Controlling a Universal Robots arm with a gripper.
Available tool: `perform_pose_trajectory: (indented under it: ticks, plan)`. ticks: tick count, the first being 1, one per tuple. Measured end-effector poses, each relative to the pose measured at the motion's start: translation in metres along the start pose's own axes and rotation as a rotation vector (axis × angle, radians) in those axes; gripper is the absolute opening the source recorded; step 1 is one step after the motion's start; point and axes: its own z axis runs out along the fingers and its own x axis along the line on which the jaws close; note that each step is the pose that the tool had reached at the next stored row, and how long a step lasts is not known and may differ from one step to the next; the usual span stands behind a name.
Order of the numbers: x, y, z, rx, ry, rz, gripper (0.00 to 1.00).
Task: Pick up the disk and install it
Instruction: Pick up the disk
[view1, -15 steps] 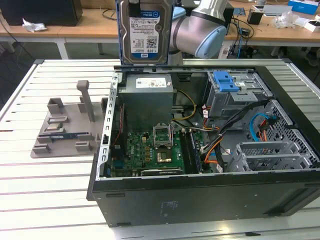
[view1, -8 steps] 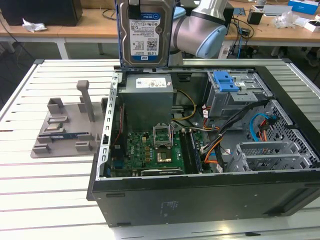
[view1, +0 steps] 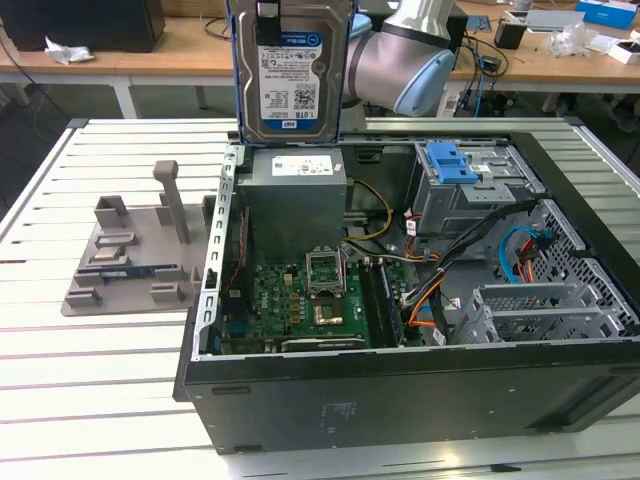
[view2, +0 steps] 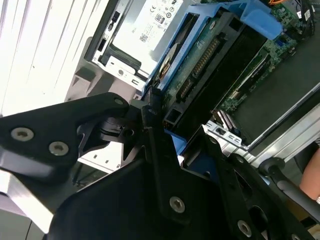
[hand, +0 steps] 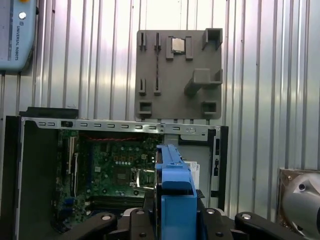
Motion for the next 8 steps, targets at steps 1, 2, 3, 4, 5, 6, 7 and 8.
perform_pose_trajectory:
  ticks: [1, 2, 3, 4, 5, 6, 7, 8]
  plan:
    - [0.0016, 0.0001, 0.0000, 0.0000, 0.0000, 0.000, 0.37]
    - [0.0038, 0.0001, 0.0001, 0.0000, 0.0000, 0.000, 0.37]
    - [0.0074, 0.0003, 0.0002, 0.0000, -0.0001, 0.000, 0.37]
    - [0.0103, 0.0004, 0.0003, 0.0000, 0.0000, 0.000, 0.37]
    - [0.0132, 0.0005, 0.0004, 0.0000, 0.0000, 0.000, 0.37]
    - [0.0176, 0.0007, 0.0005, 0.0000, 0.0000, 0.000, 0.37]
    - [0.0239, 0.0009, 0.0007, 0.0000, 0.0000, 0.000, 0.37]
    - [0.0277, 0.0011, 0.0008, 0.0000, 0.0000, 0.000, 0.37]
